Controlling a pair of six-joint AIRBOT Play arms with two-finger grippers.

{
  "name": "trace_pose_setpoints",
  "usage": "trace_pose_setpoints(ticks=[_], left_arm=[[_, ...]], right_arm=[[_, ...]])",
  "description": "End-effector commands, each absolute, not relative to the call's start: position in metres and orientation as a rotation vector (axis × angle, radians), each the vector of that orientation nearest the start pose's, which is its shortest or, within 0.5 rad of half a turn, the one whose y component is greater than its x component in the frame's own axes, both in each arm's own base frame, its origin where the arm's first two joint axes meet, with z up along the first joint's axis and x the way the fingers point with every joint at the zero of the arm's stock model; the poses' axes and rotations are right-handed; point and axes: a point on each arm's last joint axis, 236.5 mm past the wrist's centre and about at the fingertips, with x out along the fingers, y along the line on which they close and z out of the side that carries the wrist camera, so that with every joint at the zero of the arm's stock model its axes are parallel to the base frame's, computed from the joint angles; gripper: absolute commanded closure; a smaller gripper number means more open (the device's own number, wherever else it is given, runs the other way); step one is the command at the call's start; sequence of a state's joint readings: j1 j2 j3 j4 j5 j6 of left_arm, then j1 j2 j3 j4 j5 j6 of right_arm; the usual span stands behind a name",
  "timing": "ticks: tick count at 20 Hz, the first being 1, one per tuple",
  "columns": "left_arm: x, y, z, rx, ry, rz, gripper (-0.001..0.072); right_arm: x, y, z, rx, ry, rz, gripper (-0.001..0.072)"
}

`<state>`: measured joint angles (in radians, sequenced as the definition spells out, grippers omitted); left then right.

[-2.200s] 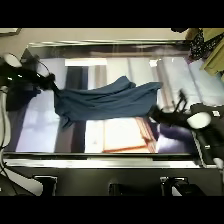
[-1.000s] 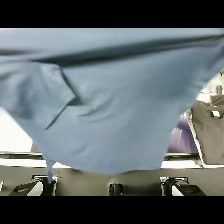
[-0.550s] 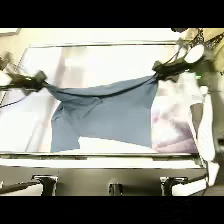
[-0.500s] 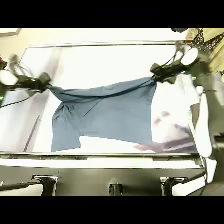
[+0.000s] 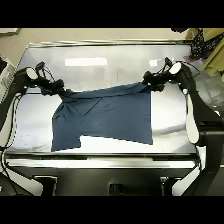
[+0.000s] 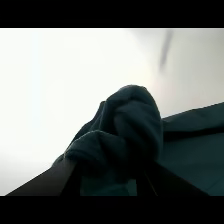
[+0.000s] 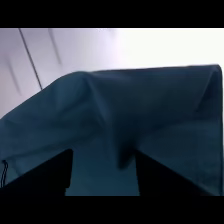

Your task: Fold the clothes and pants, and hang the long-sleeved shirts on hangers.

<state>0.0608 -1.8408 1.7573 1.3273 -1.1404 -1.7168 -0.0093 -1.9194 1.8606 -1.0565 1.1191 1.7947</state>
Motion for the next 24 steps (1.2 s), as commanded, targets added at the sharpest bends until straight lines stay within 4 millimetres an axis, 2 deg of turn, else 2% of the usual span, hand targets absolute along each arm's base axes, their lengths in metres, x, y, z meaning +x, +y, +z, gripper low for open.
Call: trace_pose_setpoints(ticks=[1, 4, 5, 7, 9, 11, 15, 17, 19, 21, 24], left_arm=[[0.524, 0.017, 0.0, -0.354, 1.244, 0.0, 0.0342], [0.511, 0.063, 0.034, -0.431, 1.185, 0.037, 0.0342], [0.505, 0.074, 0.04, -0.457, 1.171, 0.044, 0.0342], [0.486, 0.089, 0.041, -0.503, 1.169, 0.055, 0.0342], [0.466, 0.094, 0.033, -0.556, 1.183, 0.063, 0.0342], [0.443, 0.093, 0.016, -0.583, 1.229, 0.069, 0.0342], [0.412, 0.079, -0.011, -0.598, 1.321, 0.053, 0.0343], [0.405, 0.073, -0.017, -0.597, 1.352, 0.037, 0.0342], [0.404, 0.073, -0.017, -0.597, 1.355, 0.035, 0.0343], [0.404, 0.072, -0.016, -0.596, 1.355, 0.034, 0.0343], [0.404, 0.072, -0.016, -0.595, 1.355, 0.033, 0.0343]], right_arm=[[0.524, 0.069, 0.024, 0.581, 1.265, 0.247, 0.0233], [0.475, 0.022, 0.054, 0.514, 1.331, 0.278, 0.0235], [0.456, 0.011, 0.057, 0.514, 1.353, 0.28, 0.0235], [0.418, 0.002, 0.047, 0.55, 1.39, 0.267, 0.0235], [0.377, 0.008, 0.022, 0.577, 1.429, 0.253, 0.0235], [0.337, 0.02, -0.01, 0.61, 1.472, 0.233, 0.0234], [0.265, 0.054, -0.062, 0.693, 1.602, 0.303, 0.0234], [0.243, 0.064, -0.081, 0.704, 1.639, 0.338, 0.0235], [0.23, 0.067, -0.095, 0.699, 1.648, 0.346, 0.0235], [0.225, 0.072, -0.102, 0.705, 1.638, 0.36, 0.0235], [0.231, 0.072, -0.105, 0.704, 1.607, 0.356, 0.0235]])
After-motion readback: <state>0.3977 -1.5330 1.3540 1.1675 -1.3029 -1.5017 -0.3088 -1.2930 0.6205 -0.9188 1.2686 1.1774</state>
